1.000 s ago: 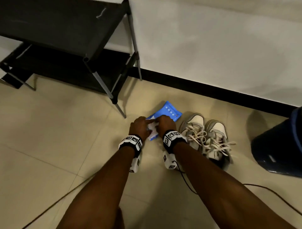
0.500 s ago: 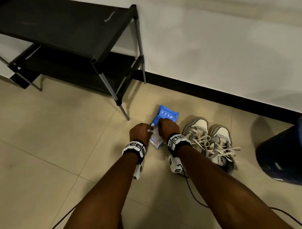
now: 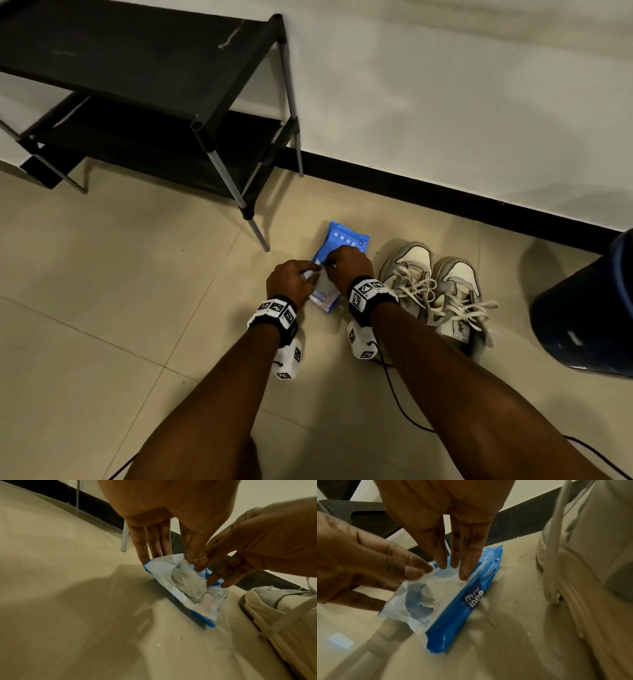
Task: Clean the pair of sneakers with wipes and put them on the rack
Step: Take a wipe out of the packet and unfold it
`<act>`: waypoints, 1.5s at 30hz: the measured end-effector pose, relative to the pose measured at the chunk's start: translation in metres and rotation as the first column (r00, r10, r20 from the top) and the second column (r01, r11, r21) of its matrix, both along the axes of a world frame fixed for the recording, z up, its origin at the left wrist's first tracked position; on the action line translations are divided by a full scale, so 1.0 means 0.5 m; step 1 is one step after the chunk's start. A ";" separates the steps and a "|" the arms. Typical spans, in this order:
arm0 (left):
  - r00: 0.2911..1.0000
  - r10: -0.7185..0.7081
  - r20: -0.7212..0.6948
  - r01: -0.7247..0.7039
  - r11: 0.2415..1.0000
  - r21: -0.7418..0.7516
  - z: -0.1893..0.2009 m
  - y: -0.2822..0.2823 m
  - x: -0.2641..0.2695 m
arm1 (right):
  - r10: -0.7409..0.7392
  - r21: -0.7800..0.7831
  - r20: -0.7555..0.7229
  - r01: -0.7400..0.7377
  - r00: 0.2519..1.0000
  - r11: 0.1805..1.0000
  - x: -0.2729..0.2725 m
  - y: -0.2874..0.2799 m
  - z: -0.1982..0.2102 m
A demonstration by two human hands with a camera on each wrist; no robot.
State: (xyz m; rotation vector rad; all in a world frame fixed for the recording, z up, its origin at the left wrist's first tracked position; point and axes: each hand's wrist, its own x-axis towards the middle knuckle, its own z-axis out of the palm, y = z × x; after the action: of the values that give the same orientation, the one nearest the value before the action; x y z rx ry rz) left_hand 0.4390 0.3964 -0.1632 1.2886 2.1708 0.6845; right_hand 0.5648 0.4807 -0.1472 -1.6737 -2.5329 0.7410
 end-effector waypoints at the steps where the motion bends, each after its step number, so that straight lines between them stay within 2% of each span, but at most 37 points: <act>1: 1.000 -0.009 0.011 0.009 1.000 -0.009 -0.002 -0.003 -0.003 | 0.003 -0.011 -0.003 -0.003 1.000 1.000 0.003 0.002 -0.002; 5: 1.000 -0.024 0.003 0.024 0.999 -0.029 -0.018 -0.008 -0.009 | 0.057 -0.069 0.024 -0.055 0.998 0.996 0.008 0.001 -0.013; 8: 1.000 -0.009 -0.011 0.009 1.000 -0.010 -0.025 -0.006 -0.010 | 0.071 -0.012 0.041 -0.071 0.997 0.997 -0.004 -0.007 -0.020; 12: 0.994 -0.005 -0.109 0.002 1.000 -0.026 -0.025 -0.001 -0.007 | 0.068 0.045 0.037 -0.070 0.997 0.997 -0.008 -0.012 -0.019; 15: 0.991 -0.035 -0.129 0.030 0.999 -0.045 -0.019 0.000 -0.005 | 0.028 -0.011 -0.041 -0.029 0.999 1.000 0.003 -0.007 -0.013; 20: 0.995 -0.008 -0.100 0.002 0.998 -0.060 -0.013 -0.006 -0.004 | -0.052 -0.098 -0.199 0.033 0.979 0.995 0.025 0.007 -0.017; 25: 0.987 -0.029 -0.157 0.012 0.994 -0.111 -0.006 -0.001 0.005 | -0.189 -0.204 -0.392 0.115 0.901 0.972 0.031 0.012 -0.022; 31: 0.984 -0.102 -0.146 0.089 0.992 -0.095 -0.014 0.002 0.025 | -0.215 -0.266 -0.426 0.105 0.879 0.958 0.044 0.021 -0.022; 34: 0.947 -0.209 -0.246 0.160 0.966 -0.204 -0.022 0.009 0.031 | -0.291 -0.316 -0.535 0.132 0.793 0.940 0.044 0.019 0.003; 37: 0.940 -0.228 -0.255 0.160 0.952 -0.261 -0.022 0.006 0.034 | -0.468 -0.474 -0.673 0.152 0.573 0.868 0.049 0.006 0.043; 39: 0.926 -0.252 -0.280 0.174 0.945 -0.275 -0.009 0.013 0.037 | -0.560 -0.551 -0.698 0.164 0.448 0.818 0.060 0.000 0.081; 41: 0.909 -0.304 -0.286 0.222 0.932 -0.287 0.025 0.013 0.043 | -0.597 -0.576 -0.720 0.176 0.353 0.799 0.082 -0.013 0.124; 42: 0.898 -0.324 -0.296 0.251 0.933 -0.259 0.109 0.005 0.063 | -0.582 -0.542 -0.751 0.212 0.312 0.813 0.120 -0.034 0.217; 43: 0.892 -0.335 -0.303 0.265 0.931 -0.251 0.109 0.007 0.064 | -0.605 -0.571 -0.757 0.199 0.247 0.796 0.128 -0.038 0.217; 44: 0.905 -0.319 -0.281 0.253 0.935 -0.247 0.131 0.007 0.075 | -0.618 -0.581 -0.753 0.213 0.226 0.786 0.140 -0.041 0.227; 45: 0.892 -0.334 -0.306 0.283 0.938 -0.199 0.173 -0.008 0.098 | -0.614 -0.573 -0.770 0.233 0.175 0.786 0.171 -0.062 0.271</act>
State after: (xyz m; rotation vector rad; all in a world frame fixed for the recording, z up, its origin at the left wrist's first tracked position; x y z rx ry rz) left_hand 0.4879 0.3927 -0.0765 1.7194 2.1464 0.1773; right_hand 0.6505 0.4495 -0.0118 -1.2224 -1.0162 1.5258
